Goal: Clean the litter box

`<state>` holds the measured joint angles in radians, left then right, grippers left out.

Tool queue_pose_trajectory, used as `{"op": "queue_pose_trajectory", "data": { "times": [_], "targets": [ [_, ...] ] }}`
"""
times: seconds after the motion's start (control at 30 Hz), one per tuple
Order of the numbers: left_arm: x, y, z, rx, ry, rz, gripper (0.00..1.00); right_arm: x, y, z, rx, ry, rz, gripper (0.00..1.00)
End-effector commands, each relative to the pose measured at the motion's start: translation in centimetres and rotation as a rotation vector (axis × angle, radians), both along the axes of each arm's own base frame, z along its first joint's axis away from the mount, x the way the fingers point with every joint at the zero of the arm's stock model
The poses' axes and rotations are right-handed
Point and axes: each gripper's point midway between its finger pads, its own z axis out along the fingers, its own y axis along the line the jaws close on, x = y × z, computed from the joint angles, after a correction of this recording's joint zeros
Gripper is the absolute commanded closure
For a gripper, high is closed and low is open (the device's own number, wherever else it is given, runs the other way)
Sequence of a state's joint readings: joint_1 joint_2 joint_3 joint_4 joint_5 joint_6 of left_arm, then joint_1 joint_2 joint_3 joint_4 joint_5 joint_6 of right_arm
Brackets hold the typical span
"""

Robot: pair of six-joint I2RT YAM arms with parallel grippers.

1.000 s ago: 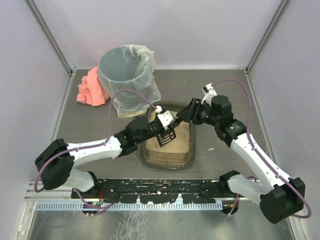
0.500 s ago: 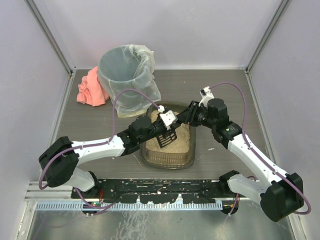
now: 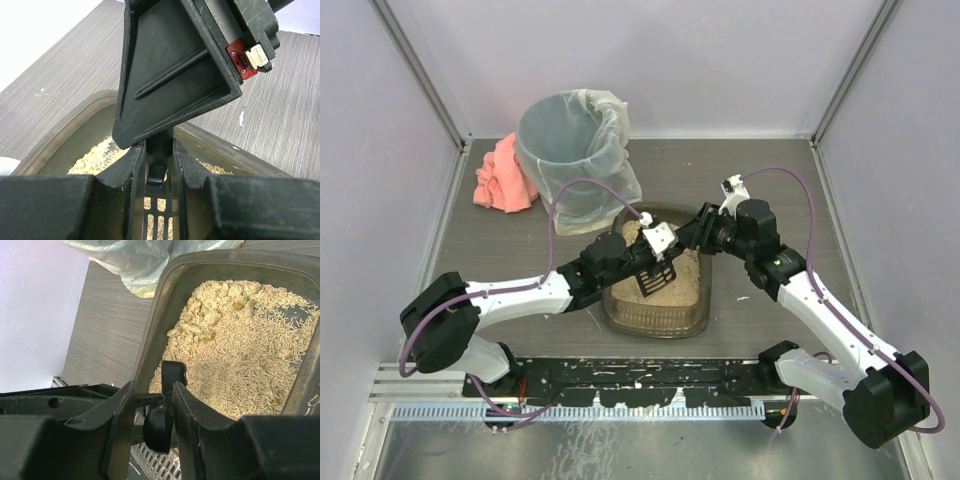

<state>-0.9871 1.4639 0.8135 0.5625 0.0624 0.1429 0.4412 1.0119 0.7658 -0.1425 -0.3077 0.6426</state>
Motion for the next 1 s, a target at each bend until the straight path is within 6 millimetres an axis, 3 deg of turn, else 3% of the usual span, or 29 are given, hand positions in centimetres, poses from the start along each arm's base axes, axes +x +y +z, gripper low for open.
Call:
{"op": "queue_pose_trajectory", "data": {
  "times": [0.0, 0.4, 0.53, 0.97],
  "targets": [
    [1.3, -0.5, 5.3, -0.122, -0.092, 0.045, 1.00, -1.1, 0.4, 0.7, 0.012, -0.003, 0.034, 0.58],
    [1.5, 0.0, 5.3, -0.115, -0.104, 0.070, 1.00, -1.3, -0.5, 0.4, -0.023, -0.003, 0.002, 0.59],
    [1.6, 0.2, 5.2, -0.112, -0.103, 0.077, 1.00, -1.3, -0.9, 0.2, -0.039, -0.001, -0.018, 0.52],
    [1.3, 0.1, 4.9, -0.106, -0.098, 0.060, 1.00, -1.0, -1.2, 0.0, -0.051, -0.011, -0.036, 0.56]
  ]
}}
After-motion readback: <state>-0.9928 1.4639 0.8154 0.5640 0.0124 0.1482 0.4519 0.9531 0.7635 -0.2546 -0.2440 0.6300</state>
